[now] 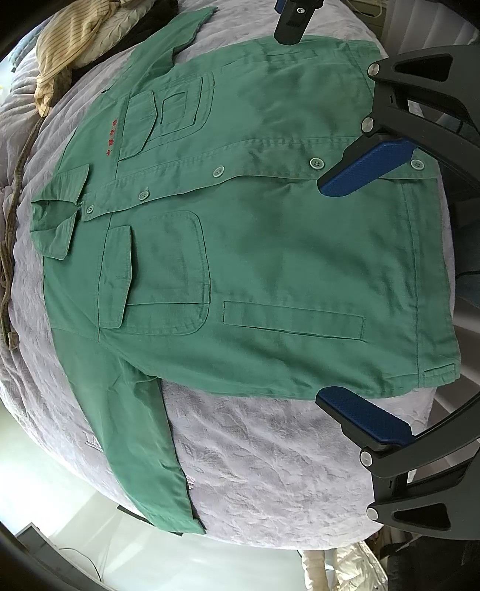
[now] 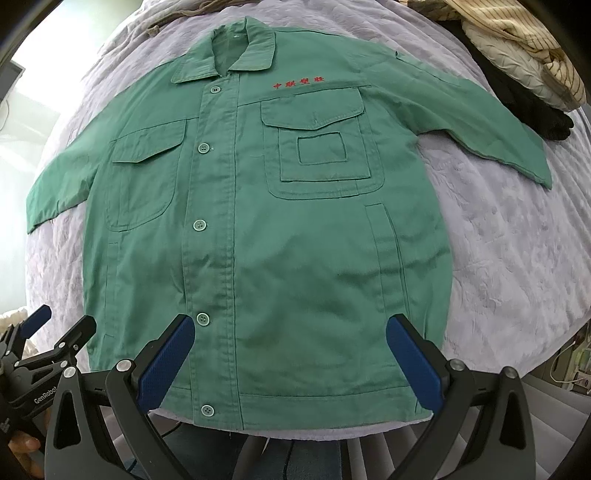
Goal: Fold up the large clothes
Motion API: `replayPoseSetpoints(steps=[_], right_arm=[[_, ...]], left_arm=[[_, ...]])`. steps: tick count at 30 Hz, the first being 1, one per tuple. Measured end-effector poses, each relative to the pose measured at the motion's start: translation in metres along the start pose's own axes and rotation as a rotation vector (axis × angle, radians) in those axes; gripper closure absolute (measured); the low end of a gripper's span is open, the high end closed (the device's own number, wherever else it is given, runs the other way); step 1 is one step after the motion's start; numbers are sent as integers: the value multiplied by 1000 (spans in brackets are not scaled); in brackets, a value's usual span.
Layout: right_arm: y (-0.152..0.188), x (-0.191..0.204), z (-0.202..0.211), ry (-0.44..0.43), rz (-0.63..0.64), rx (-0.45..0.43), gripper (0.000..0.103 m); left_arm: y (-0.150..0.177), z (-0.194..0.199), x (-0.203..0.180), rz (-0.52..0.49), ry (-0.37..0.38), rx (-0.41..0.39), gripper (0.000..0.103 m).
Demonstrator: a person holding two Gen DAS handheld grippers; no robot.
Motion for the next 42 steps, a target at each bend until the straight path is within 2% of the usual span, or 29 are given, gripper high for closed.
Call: replayPoseSetpoints(steps=[5,21,29,31,34,38,42], right_arm=[[0,0,0,0,0,0,0],[3,4,-2,-9,-2,1,0],[4,11,-5,-56,-29,-2,0],[3,16,-8,-61,-34,1,0],[2,26,-13,-80,-28,-8,0],[-1,48,-20,-164,-6,-53,0],[-7,83,-41,-235,45,6,0]], left_arm=[[0,0,0,-5,-13,6,0],[-2,-3,1,17,40,13,0],[0,-5,5,31,62,14,0],[-2,-8,12,61,89,5,0],[-5,-14,24,89,90,10,0],[-13,-23,45,134,143,-12,0],[-31,-40,91,250,209,-62,0]])
Point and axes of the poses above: each gripper's, at about its wrist camera, not at the fingertips, and z roughly against the way its jaws point, x to its left, y to its underside, the point moved 3 cm from there along -z, roughly the way its jaws point, and after that the axes turned 4 degrees about -x, right-handed, at the moved point
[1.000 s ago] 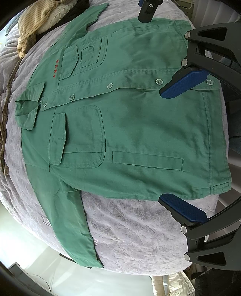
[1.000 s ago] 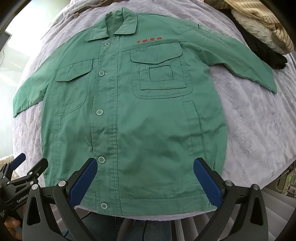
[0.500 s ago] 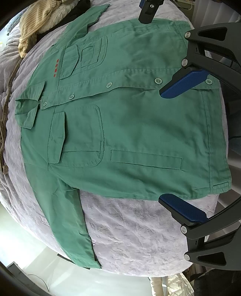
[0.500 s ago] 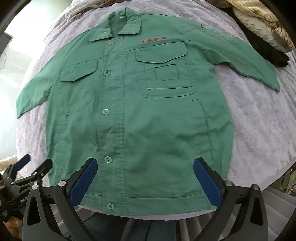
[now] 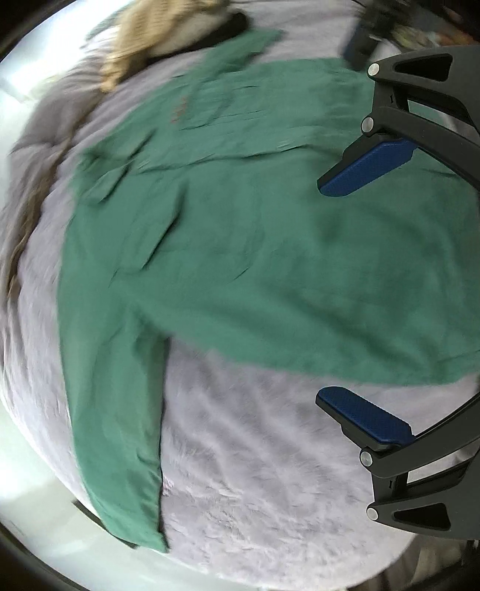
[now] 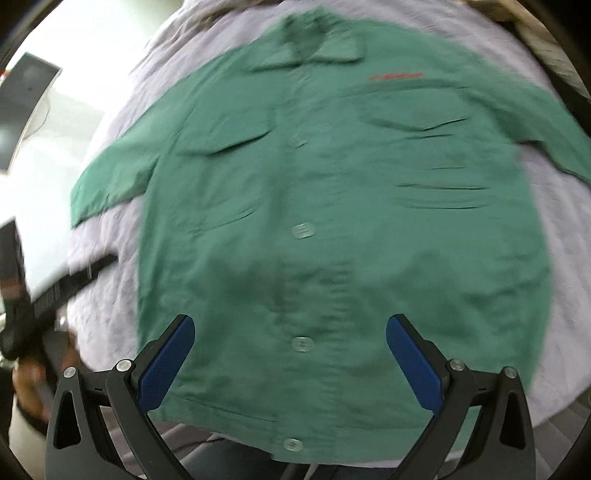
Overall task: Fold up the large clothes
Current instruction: 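Grasp the jacket sleeve cuff with the left tool and lift it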
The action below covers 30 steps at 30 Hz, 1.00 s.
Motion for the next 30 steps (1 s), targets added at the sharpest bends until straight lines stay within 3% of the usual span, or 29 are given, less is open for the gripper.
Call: replayPoseSetpoints(steps=[7,10,16,20,21,22,23,24,25,30], right_arm=[[-14,59,-47,-105,69,27,0],[-17,76,-70,-131,83,62,0],[-18,92,-95,-173,96,81,0],[-18,98,-100,-192,96,82,0],[-18,99,-99,-195,98,80,0],[-19,101,-98,-198,100,75,0],[-20,100,-98,-203,100,74,0],[-19,98,-96,-211,100,75,0],[-19,97,-95,-219,99,74,0],[-25,88,-89,-265,67,43,0]], left_arm=[[-67,-16,109,171,-34,-190,0],[-89,-38,149,212,-59,-222,0],[-124,-76,228,403,-98,-303,0],[-142,-81,258,499,-87,-393,0],[-147,-80,260,508,-90,-419,5],[-150,-81,259,513,-106,-442,29],[-156,-81,262,513,-102,-444,45],[-159,-83,264,518,-83,-431,79],[-161,-86,268,537,-27,-424,98],[-165,-58,260,507,124,-502,98]])
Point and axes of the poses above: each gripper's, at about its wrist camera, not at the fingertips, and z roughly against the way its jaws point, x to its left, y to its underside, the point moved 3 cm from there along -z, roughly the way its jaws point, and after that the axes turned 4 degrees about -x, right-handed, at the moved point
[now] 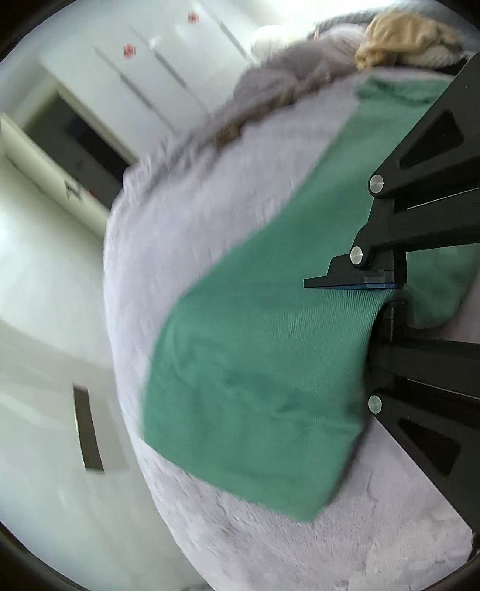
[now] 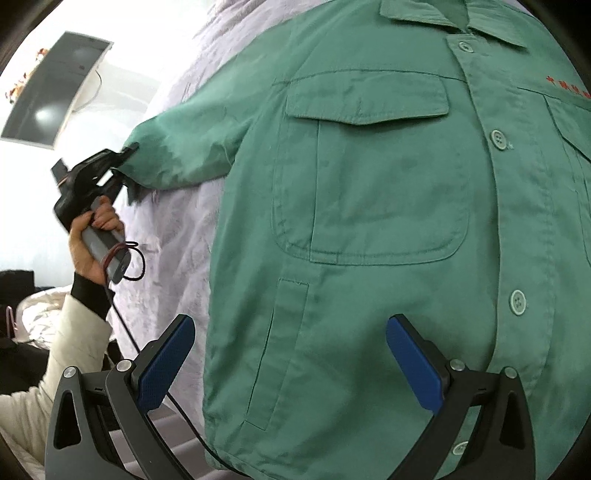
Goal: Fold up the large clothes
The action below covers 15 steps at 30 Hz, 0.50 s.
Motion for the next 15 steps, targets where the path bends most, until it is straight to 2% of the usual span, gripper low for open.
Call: replayPoseSetpoints(steps=[3,8,11,15], right_arm=[[-3,-9,11,-35,-36,-26,0],[-5,-33,38,-59,-100,-101,0],[-5,-60,57,-47,-161,-154,0],[2,-107,84,-25,-272,-209,0]], left_arm=[[-5,21,-40,-53,133,-33,98],[9,42,-151,-232,358,-26,98],[44,38,-225,-365,452,42,98],[112,16,-301,-517,490,181,98]])
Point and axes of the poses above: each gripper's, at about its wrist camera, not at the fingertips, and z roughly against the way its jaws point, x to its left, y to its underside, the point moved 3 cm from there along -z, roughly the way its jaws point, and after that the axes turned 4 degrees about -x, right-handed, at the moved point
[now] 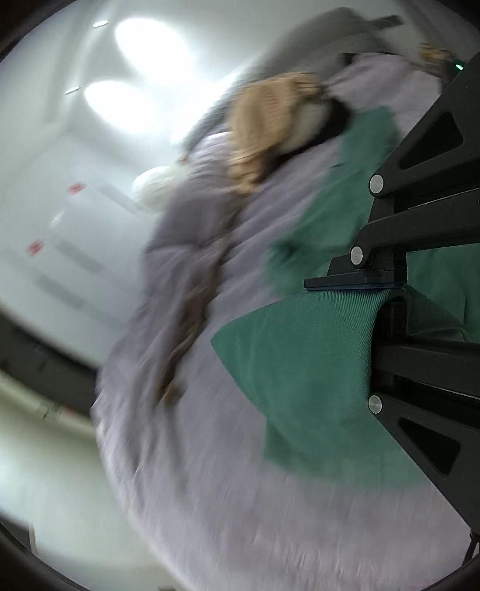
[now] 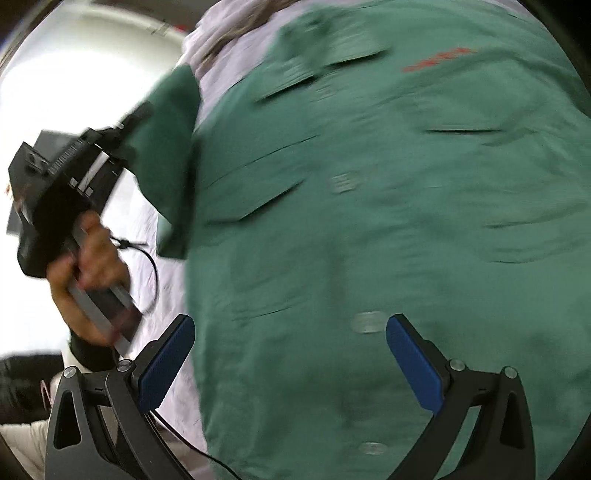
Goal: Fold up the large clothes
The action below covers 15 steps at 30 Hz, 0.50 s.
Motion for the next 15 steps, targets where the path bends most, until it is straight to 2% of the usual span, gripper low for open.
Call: replayPoseSetpoints(steps=[2,5,8,11,12,13,14,15], right_arm=[[-1,-24,13,19,-46,-19,0],[-2,-52,27,42,-86,-37,0],[-6,-68,39,42,-94,-49,0],[-13,-65,35,-6,-84,-38,0],[-20,-65,30,-23,-79,-36,0],[-23,-60,28,-46,-68,-25,0],[-26,-58,25,-61,-55,-17,0],[-32,-50,18,-75,-41,-11,0]], left_arm=[[24,-38,-32,-49,15,95,98],[69,-74,-61,-128,-32,206,98],[100,-95,-70,-188,-102,269,98],[118,-96,-81,-235,-153,271,97],[119,-95,-82,-246,-157,271,83],[120,-91,-81,-245,-143,281,48],[119,-84,-81,-234,-140,276,31],[119,-72,-80,-225,-144,248,21]])
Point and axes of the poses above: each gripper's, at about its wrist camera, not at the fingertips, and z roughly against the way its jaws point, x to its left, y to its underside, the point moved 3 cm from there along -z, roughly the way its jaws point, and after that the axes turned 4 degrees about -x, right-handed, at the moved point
